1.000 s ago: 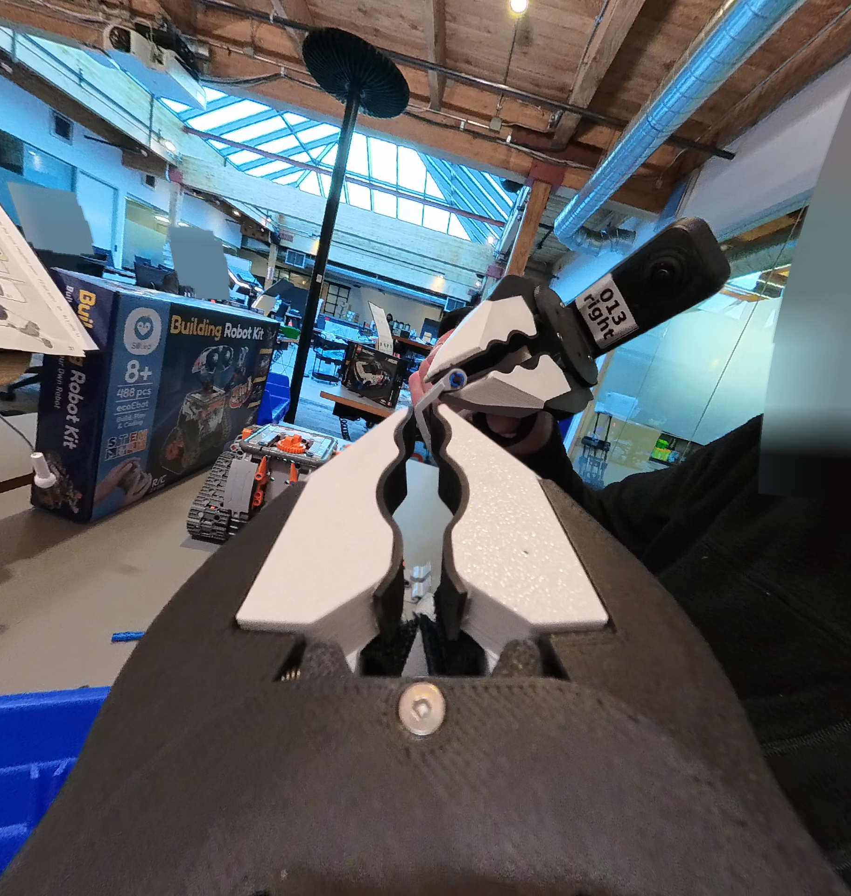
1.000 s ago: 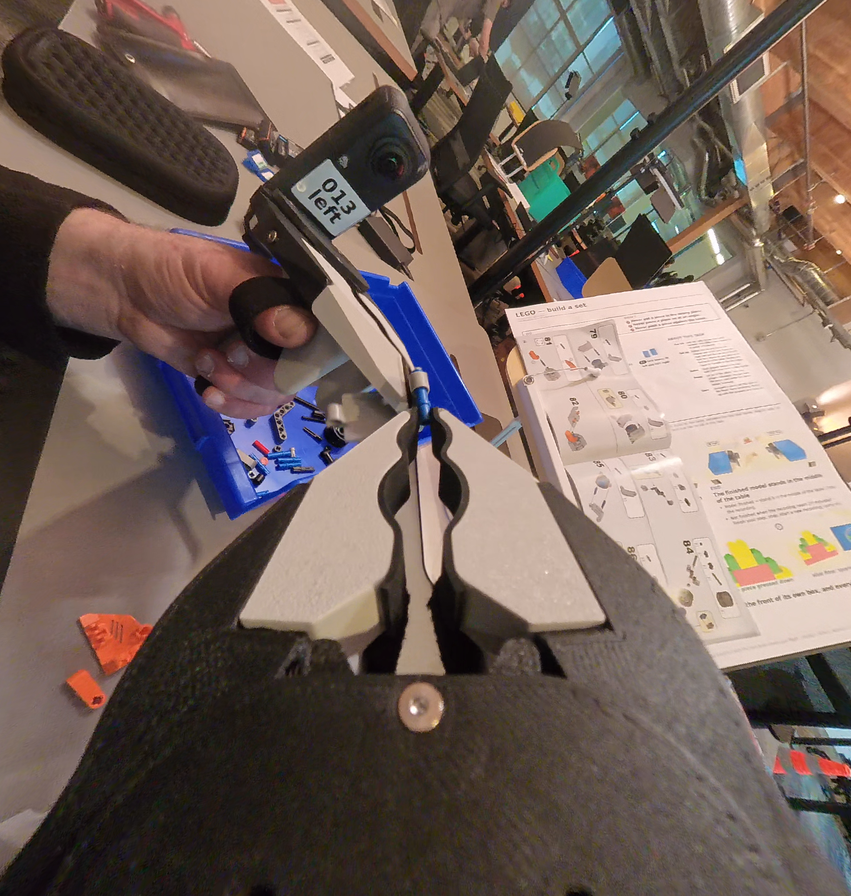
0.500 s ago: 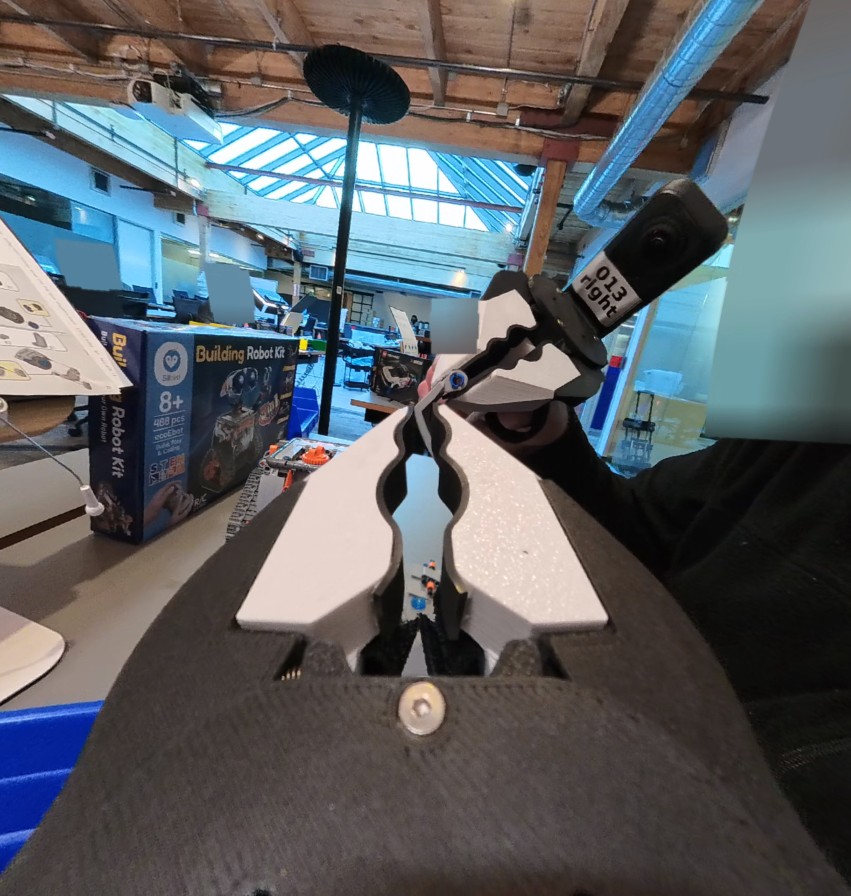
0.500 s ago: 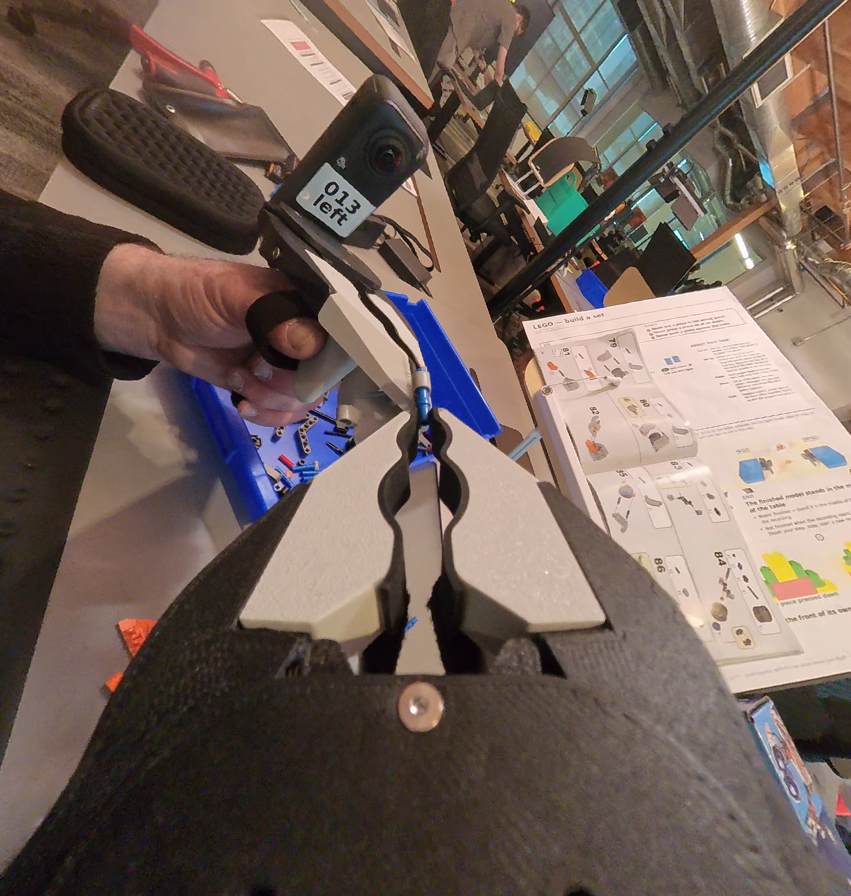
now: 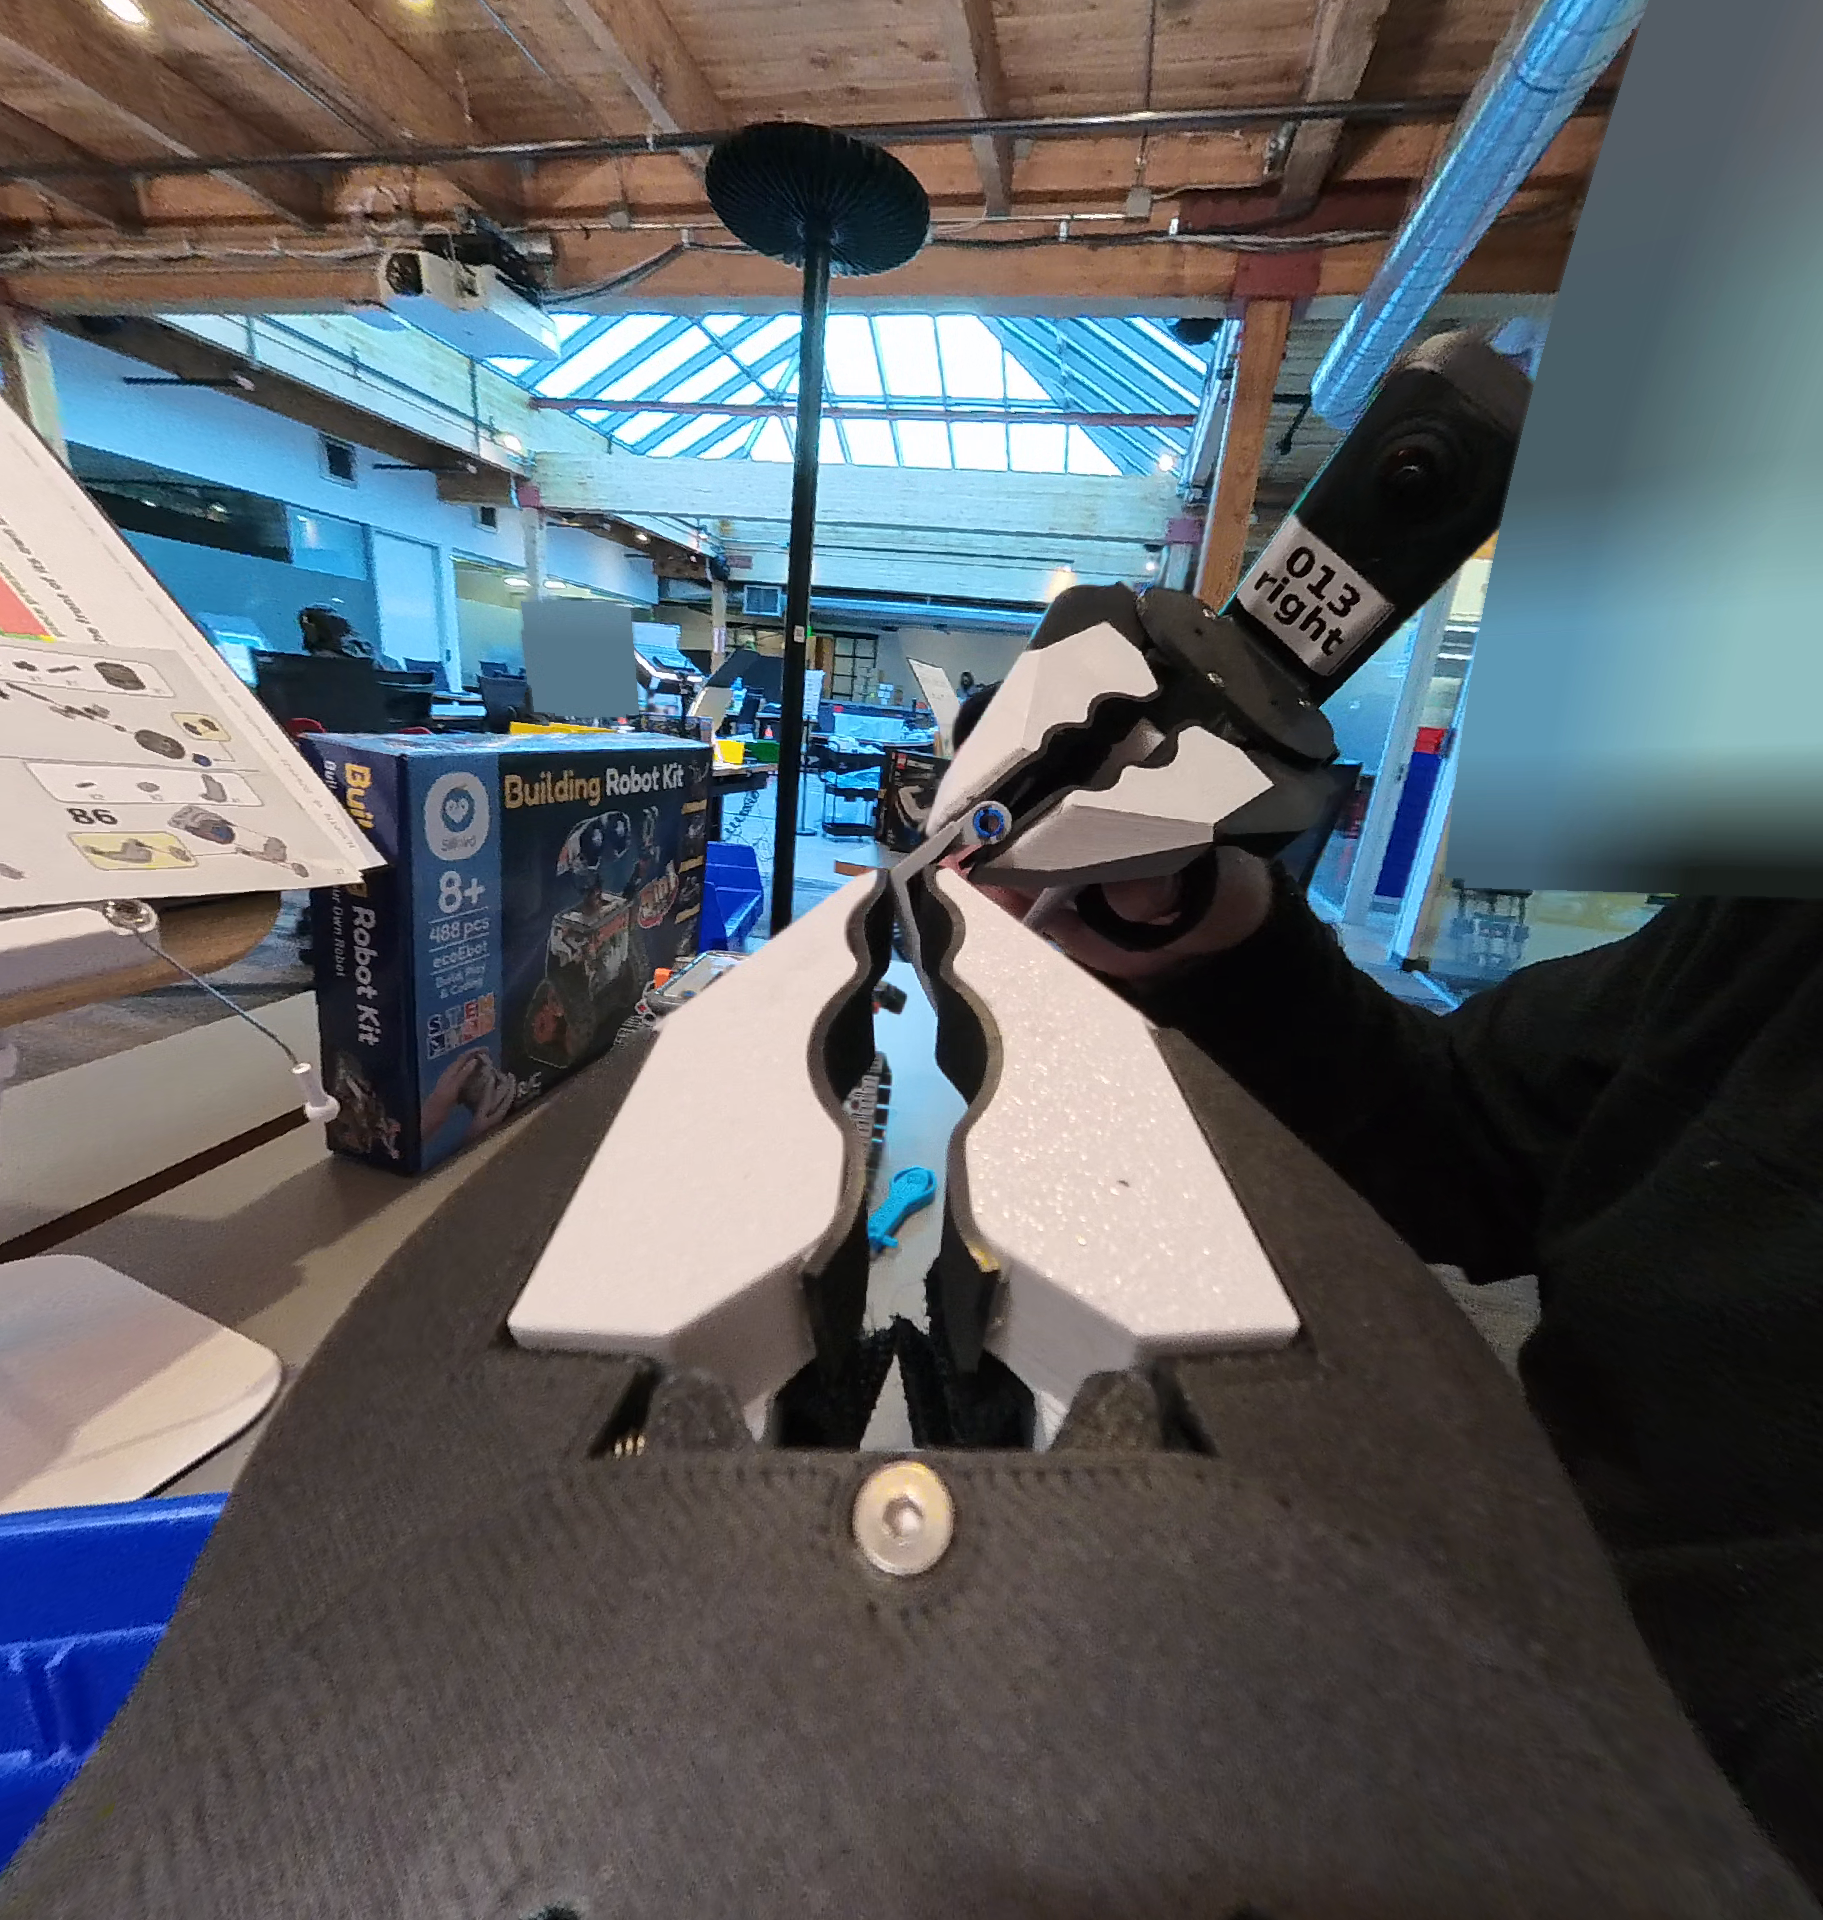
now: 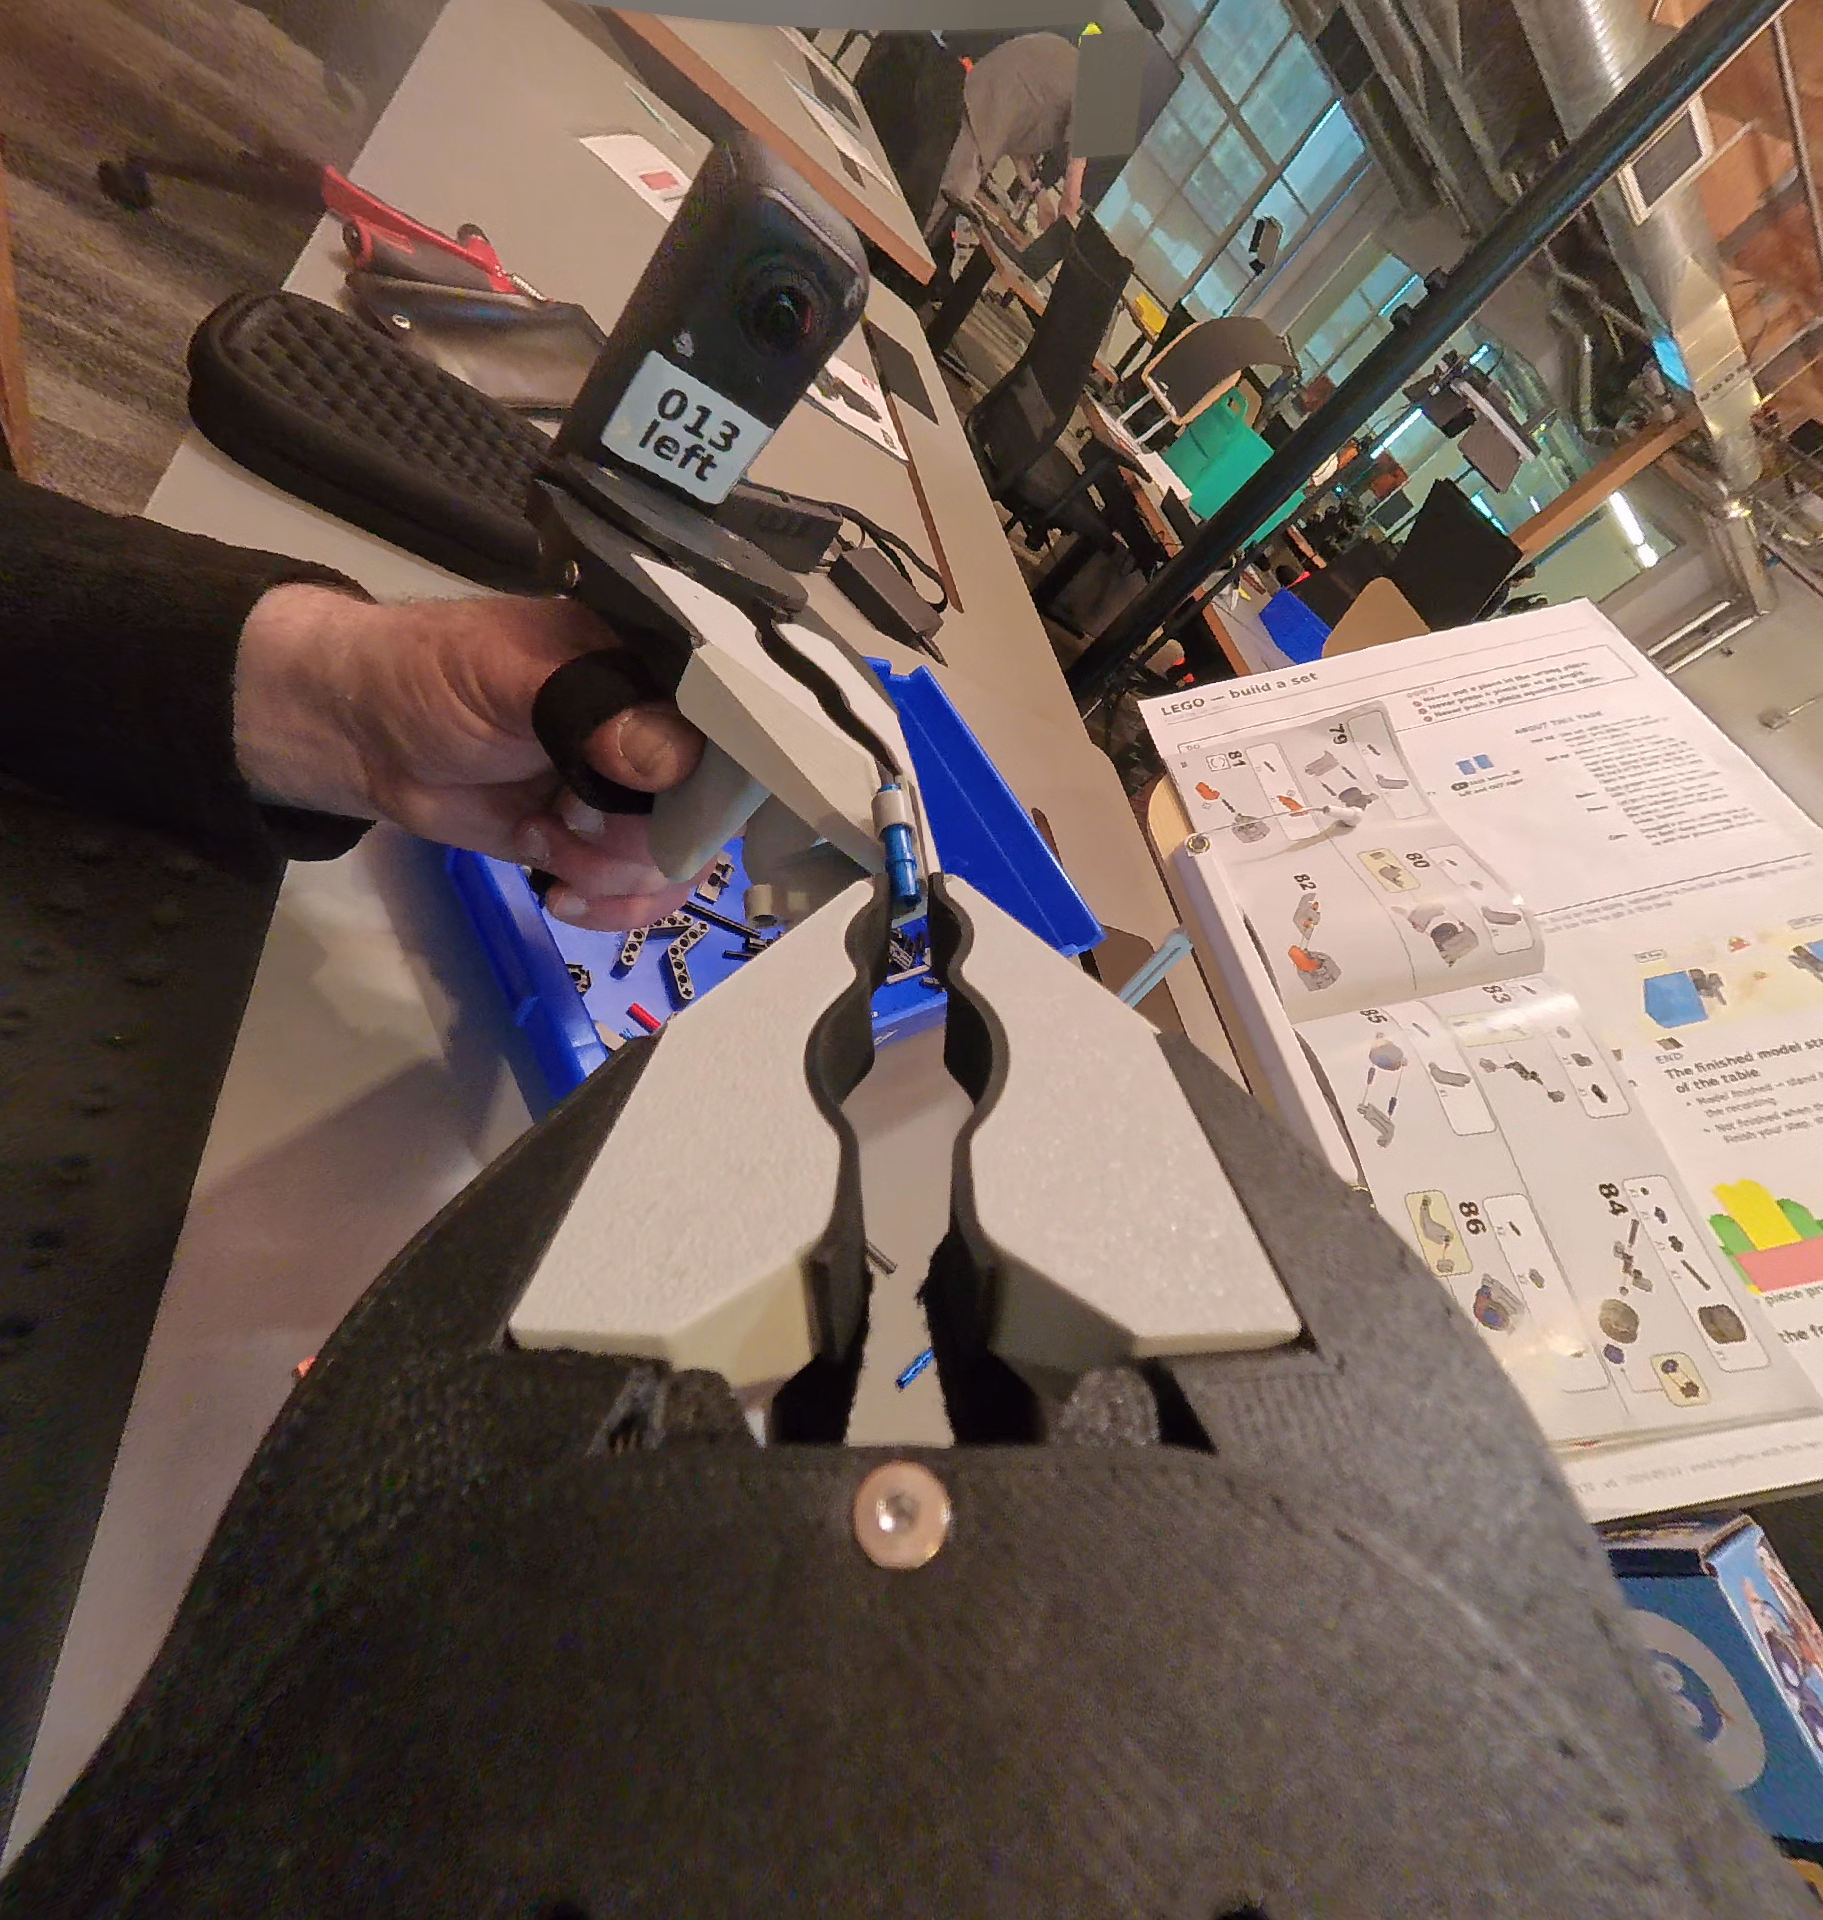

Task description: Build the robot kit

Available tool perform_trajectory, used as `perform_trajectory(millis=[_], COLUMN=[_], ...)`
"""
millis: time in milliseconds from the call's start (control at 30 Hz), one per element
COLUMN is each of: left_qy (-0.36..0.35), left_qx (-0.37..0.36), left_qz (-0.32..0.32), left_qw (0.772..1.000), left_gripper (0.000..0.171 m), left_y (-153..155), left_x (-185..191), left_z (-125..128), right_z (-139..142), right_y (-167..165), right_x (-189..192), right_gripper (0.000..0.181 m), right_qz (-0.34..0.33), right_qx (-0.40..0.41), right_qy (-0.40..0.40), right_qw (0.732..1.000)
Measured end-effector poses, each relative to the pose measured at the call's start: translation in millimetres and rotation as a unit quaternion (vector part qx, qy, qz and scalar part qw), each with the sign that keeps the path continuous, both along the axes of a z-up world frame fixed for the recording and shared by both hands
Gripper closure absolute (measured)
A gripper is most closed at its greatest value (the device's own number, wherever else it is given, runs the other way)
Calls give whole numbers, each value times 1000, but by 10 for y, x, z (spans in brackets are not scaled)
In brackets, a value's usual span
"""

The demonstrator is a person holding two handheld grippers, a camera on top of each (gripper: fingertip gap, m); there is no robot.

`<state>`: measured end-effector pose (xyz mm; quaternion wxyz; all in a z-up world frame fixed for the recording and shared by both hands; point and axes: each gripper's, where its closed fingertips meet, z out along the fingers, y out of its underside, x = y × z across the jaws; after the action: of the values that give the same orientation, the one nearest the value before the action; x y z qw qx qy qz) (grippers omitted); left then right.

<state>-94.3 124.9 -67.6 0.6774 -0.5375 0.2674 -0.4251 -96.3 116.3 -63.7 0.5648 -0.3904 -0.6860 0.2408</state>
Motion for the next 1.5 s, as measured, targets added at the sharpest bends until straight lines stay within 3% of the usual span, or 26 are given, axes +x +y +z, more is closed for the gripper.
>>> perform_trajectory(millis=[600,900,1133,1333,1500], left_qy=[10,28,30,13,14], left_qx=[13,3,0,-6,-12], left_qz=[41,32,34,31,30], left_qw=[999,999,999,999,999], left_gripper=[169,163,160,157,156], left_y=[46,58,77,81,97], left_x=[-32,-7,-38,-123,-105], left_z=[3,-48,-57,-18,-39], right_z=[-1,-29,-40,13,-5], right_y=[46,108,161,314,333], right_x=[-4,10,10,60,66], right_gripper=[179,180,179,180,180], right_qz=[-8,20,15,11,14], right_qx=[6,-73,-78,-144,-151], right_qy=[9,21,25,54,54], right_qw=[1000,997,997,988,987])
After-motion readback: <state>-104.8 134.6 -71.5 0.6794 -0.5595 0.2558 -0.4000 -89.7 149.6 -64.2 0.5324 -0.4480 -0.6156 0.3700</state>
